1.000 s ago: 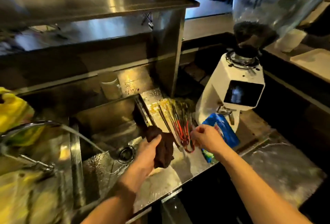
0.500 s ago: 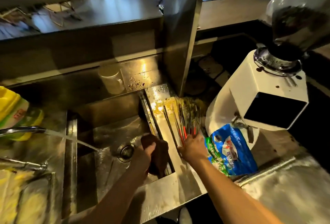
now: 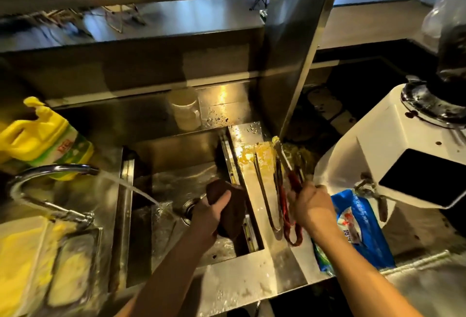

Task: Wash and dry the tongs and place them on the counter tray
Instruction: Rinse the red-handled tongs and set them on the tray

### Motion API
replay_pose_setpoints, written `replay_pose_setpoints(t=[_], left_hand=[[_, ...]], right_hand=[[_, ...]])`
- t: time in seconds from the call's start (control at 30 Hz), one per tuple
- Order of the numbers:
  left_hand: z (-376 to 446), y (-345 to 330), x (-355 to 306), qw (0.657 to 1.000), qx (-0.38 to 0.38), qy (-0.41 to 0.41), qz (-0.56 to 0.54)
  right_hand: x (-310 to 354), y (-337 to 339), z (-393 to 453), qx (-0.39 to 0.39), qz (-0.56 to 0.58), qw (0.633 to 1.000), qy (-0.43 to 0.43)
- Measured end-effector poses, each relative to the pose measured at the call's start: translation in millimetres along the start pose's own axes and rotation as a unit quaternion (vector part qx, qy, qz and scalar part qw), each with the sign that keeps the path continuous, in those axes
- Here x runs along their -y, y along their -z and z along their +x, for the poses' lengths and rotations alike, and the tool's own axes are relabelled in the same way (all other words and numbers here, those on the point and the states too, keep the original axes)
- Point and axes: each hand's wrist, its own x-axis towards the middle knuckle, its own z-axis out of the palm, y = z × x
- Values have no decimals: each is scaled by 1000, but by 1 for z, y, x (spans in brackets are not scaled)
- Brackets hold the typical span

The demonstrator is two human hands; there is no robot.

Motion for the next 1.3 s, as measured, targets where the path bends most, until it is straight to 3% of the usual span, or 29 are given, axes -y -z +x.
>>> replay_pose_setpoints(t=[0.1,0.2,0.27,0.37,0.43,0.63,0.77,0.93,1.1,1.23,1.3], left_hand=[[-6,24,-6,999,-4,-30,-14],[-11,63,-12,999,-23,-20,-45],[-11,92,-19,995,-62,-5,-74],[-9,136,-30,982,-105,41,-154],[-3,162,-39,970,-122,45,-203],[-4,206,-70,971,-105,18,-214],[9,205,-82,974,-149,53,-160],[32,207,-90,972,-194,15,-128],[35,187,-84,986,-111,81,-93],[45,192,-90,976,-169,52,-125],[45,189,-89,978,-147,61,-131]], right_hand=[[15,4,-26,-31,32,997,56],[49,4,-50,57,183,979,70],[78,-2,-68,164,364,917,28],[118,-23,-94,343,534,772,-26],[140,-37,-107,405,530,745,-23],[192,-69,-138,458,461,760,11],[207,-76,-148,457,434,776,28],[191,-67,-148,482,374,788,87],[199,-64,-137,429,331,831,122],[194,-61,-136,438,304,833,147],[192,-57,-128,433,288,840,153]])
